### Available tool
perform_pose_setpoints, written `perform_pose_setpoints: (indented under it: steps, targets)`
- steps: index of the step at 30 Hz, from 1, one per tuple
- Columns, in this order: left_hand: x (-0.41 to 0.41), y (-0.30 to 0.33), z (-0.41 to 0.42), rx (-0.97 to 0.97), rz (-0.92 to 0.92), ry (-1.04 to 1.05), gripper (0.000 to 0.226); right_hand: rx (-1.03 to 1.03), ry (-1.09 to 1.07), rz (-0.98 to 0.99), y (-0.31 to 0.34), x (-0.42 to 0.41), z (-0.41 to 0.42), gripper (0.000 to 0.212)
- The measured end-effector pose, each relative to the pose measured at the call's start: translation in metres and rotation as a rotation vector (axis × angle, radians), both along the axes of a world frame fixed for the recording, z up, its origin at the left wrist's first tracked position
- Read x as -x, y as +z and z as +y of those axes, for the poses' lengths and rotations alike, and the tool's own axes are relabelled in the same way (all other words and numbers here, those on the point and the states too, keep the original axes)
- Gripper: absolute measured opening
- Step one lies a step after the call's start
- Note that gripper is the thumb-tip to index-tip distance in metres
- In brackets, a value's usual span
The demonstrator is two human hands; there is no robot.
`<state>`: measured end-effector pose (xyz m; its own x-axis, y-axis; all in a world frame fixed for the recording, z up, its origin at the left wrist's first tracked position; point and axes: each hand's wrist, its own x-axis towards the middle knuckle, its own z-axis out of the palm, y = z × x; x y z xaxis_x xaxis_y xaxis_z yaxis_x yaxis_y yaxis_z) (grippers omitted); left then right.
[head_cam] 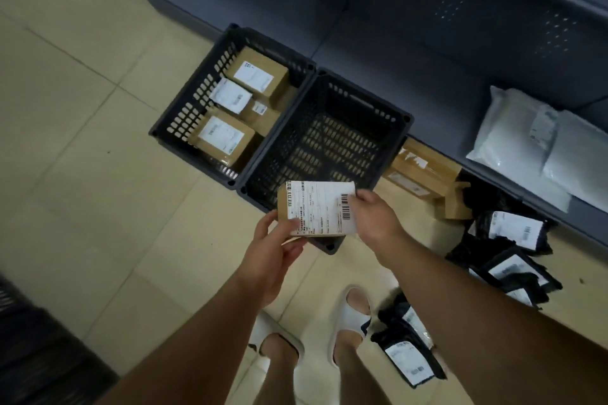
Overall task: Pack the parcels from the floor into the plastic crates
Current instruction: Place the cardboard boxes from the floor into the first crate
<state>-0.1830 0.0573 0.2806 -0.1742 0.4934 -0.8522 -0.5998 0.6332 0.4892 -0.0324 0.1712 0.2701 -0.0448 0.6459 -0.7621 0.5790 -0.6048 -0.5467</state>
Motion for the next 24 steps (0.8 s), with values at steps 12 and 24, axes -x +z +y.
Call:
perform_pose_setpoints:
  steps: [12,24]
  targets:
    - [0.153,0.017,-0.098,0.004,0.068,0.162,0.031,-0.051,0.193,0.063,0.028,0.171,-0.057,0.02]
    - [0.283,0.037,-0.175,0.088,0.092,0.388,0.052,-0.067,0.459,0.07,0.035,0.334,-0.117,0.027]
